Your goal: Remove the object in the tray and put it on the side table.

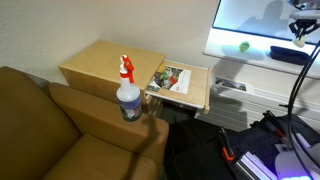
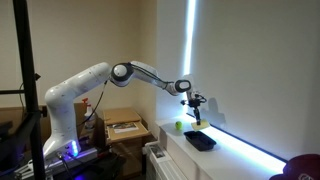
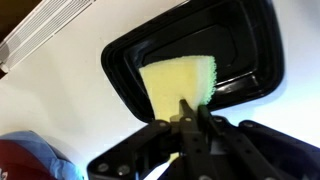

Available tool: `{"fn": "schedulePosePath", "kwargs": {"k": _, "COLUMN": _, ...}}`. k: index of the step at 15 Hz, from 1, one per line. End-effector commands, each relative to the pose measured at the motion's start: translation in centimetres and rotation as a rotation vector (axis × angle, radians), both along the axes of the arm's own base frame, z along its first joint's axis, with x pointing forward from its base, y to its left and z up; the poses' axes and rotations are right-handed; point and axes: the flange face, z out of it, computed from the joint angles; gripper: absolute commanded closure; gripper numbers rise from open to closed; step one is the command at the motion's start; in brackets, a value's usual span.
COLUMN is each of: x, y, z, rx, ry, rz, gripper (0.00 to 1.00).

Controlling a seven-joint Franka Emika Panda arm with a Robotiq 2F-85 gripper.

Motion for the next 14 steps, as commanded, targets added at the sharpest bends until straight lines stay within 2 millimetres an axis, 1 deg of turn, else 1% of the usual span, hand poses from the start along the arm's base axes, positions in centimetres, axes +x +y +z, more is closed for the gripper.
{"fn": "schedulePosePath", "kwargs": {"k": 1, "x": 0.4, "y": 4.1, "z": 4.2, "rx": 0.16, "ry": -0.041, "rz": 0.105, "gripper": 0.98}}
{"fn": "schedulePosePath", "kwargs": {"k": 2, "x": 0.8, "y": 6.2, "z": 5.0, "rx": 0.185, "ry": -0.037, "rz": 0.154, "gripper": 0.98}}
{"fn": "schedulePosePath", "kwargs": {"k": 3, "x": 1.3, "y": 7.6, "z": 5.5, "rx": 0.203, "ry": -0.033, "rz": 0.203, "gripper": 0.98}}
{"fn": "schedulePosePath", "kwargs": {"k": 7, "x": 1.3, "y": 12.2, "z": 6.9, "rx": 0.203, "ry": 0.041, "rz": 0.427, "gripper": 0.98}}
{"fn": "schedulePosePath", "kwargs": {"k": 8, "x": 0.9, "y": 13.0, "z": 8.0, "rx": 0.194, "ry": 0.055, "rz": 0.473, "gripper": 0.98}}
{"fn": "schedulePosePath", "kwargs": {"k": 9, "x": -0.1, "y": 13.3, "z": 8.6, "rx": 0.194, "ry": 0.034, "rz": 0.423, "gripper": 0.98}}
{"fn": "schedulePosePath", "kwargs": {"k": 10, "x": 2.6, "y": 11.8, "z": 7.3, "rx": 0.186, "ry": 0.042, "rz": 0.402, "gripper": 0.92}}
{"fn": "schedulePosePath", "kwargs": {"k": 11, "x": 2.1, "y": 12.3, "z": 7.9, "rx": 0.19, "ry": 0.04, "rz": 0.403, "gripper": 0.92}}
{"fn": "schedulePosePath", "kwargs": {"k": 13, "x": 1.1, "y": 12.8, "z": 8.8, "rx": 0.197, "ry": 0.034, "rz": 0.4, "gripper": 0.92}}
{"fn": "schedulePosePath", "kwargs": {"k": 14, "x": 0.8, "y": 12.8, "z": 8.9, "rx": 0.199, "ry": 0.033, "rz": 0.398, "gripper": 0.98}}
